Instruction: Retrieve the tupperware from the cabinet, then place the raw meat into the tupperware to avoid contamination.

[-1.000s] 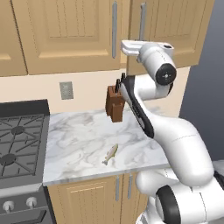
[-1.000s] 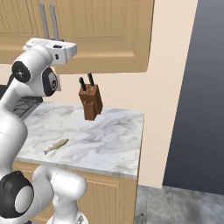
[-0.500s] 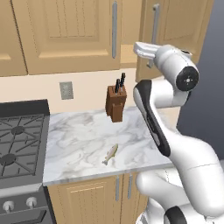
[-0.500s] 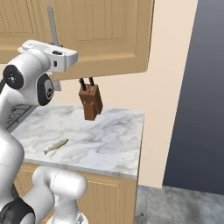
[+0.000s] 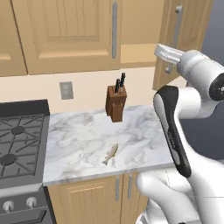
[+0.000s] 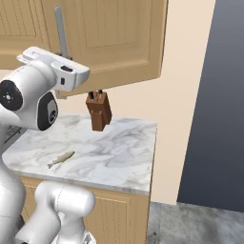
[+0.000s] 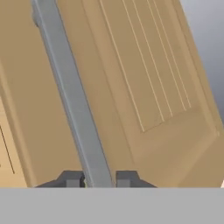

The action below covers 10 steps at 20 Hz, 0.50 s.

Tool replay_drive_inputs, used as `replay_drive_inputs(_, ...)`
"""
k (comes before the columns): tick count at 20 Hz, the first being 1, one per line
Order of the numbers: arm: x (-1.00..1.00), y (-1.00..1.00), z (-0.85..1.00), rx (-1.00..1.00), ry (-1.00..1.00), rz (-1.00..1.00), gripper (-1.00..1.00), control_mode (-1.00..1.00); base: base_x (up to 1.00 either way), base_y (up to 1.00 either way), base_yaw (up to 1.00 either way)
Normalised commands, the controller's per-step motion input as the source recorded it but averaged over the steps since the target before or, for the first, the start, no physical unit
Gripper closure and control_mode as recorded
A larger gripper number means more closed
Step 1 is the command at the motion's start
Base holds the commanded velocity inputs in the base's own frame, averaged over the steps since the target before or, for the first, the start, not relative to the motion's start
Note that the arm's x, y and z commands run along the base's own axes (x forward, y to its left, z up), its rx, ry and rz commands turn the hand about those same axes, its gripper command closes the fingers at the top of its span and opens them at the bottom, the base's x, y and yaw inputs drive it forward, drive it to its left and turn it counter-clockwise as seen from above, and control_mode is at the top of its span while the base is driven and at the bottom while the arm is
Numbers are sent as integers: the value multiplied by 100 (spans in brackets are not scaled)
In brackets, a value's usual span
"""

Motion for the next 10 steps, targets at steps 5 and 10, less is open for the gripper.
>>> replay_drive_inputs(5, -47, -60, 3, 12, 1, 1, 100, -100, 0, 0, 0)
replay_drive_inputs(10, -6, -14, 0, 2, 0, 1, -100, -100, 0, 0, 0)
